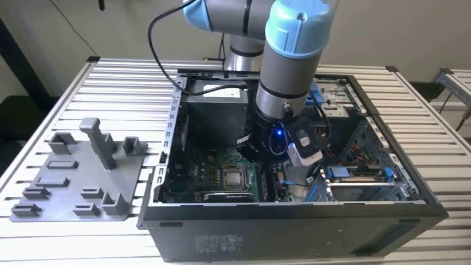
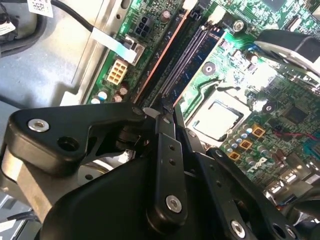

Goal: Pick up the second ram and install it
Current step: 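Insert the second ram into the second slot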

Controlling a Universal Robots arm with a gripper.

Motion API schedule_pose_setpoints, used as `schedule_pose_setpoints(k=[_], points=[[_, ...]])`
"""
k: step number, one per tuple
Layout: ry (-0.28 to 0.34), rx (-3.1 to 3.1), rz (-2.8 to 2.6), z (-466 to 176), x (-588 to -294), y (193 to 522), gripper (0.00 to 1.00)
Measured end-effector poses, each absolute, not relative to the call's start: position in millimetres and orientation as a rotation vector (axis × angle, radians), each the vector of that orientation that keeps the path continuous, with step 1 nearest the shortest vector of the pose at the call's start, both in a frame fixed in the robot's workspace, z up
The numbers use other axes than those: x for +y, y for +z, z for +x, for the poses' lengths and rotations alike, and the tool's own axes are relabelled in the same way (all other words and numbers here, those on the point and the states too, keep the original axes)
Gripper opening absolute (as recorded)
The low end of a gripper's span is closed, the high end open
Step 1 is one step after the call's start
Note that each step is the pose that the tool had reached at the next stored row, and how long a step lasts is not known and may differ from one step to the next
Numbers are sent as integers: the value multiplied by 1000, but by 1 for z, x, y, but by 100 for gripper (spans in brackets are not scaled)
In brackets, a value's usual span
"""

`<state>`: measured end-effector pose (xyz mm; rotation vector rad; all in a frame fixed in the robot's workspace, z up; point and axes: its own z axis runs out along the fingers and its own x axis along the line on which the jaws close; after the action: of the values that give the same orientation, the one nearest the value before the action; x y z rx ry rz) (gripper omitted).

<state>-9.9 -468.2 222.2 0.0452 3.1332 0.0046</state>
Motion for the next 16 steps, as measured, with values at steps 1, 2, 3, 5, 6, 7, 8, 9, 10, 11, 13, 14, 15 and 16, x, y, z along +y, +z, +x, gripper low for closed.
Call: schedule_pose_setpoints(k=[1,2,3,5,6,7,8,9,10,11,13,14,15,16], points=[[5,3133,43,-10,-468,222,14],[4,3133,37,-10,-468,222,14],[4,3133,31,-10,-468,222,14],[4,3133,23,-10,-468,222,14],[5,3133,19,-10,-468,222,14],[6,3134,17,-10,-468,221,14],[7,3134,16,-10,-468,221,14],[7,3134,15,-10,-468,220,14],[7,3134,10,-10,-468,220,14],[8,3134,4,-10,-468,220,14],[12,3133,-4,-10,-468,219,14],[11,3133,-6,-10,-468,219,14],[11,3133,-8,-10,-468,219,14],[10,3133,-8,-10,-468,220,14]])
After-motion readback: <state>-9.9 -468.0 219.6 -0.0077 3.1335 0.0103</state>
